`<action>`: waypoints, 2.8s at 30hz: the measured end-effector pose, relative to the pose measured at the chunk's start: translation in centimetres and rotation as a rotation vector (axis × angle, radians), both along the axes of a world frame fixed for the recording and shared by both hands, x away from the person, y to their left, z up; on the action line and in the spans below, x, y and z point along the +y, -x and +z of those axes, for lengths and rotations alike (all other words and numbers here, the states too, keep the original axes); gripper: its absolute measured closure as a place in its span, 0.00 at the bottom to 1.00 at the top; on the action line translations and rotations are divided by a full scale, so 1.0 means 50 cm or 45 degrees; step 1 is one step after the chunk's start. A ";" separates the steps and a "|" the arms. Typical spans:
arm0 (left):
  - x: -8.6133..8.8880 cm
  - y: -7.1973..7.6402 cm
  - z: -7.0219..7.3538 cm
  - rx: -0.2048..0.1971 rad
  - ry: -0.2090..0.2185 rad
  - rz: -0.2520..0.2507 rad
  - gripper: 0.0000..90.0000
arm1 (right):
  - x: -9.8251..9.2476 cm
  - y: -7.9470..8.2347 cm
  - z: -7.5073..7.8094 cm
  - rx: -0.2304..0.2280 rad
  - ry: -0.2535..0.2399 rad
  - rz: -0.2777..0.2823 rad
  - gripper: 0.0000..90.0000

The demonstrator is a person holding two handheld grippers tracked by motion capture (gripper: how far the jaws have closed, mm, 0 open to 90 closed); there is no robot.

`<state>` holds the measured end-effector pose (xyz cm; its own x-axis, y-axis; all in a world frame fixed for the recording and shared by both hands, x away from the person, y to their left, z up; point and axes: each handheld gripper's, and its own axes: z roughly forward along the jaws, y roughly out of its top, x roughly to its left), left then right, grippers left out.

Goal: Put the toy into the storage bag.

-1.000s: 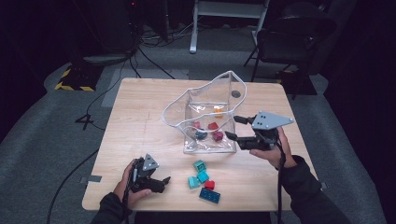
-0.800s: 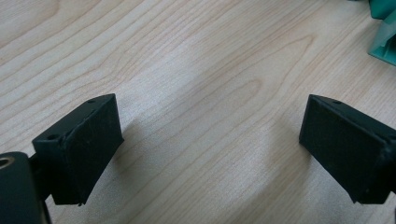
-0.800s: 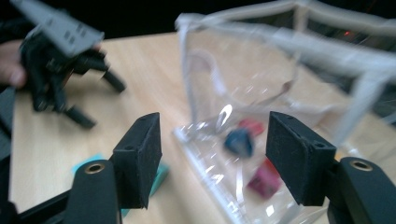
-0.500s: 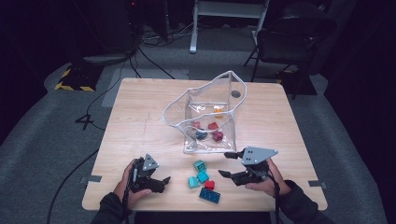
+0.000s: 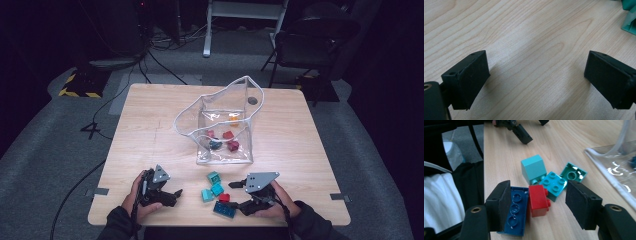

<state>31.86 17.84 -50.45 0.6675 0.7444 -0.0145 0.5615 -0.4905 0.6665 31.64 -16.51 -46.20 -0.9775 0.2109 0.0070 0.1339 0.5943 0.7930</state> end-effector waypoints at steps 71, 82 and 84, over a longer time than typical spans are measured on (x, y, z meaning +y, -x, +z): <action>-0.001 0.000 0.000 0.002 0.004 0.004 0.06 | -0.096 -0.059 0.093 -0.130 -0.124 -0.262 0.76; -0.001 0.000 0.000 0.002 0.004 0.004 0.06 | -0.099 -0.069 0.138 -0.176 -0.144 -0.276 0.76; -0.001 0.000 0.000 0.002 0.004 0.004 0.06 | -0.099 -0.071 0.148 -0.189 -0.149 -0.278 0.76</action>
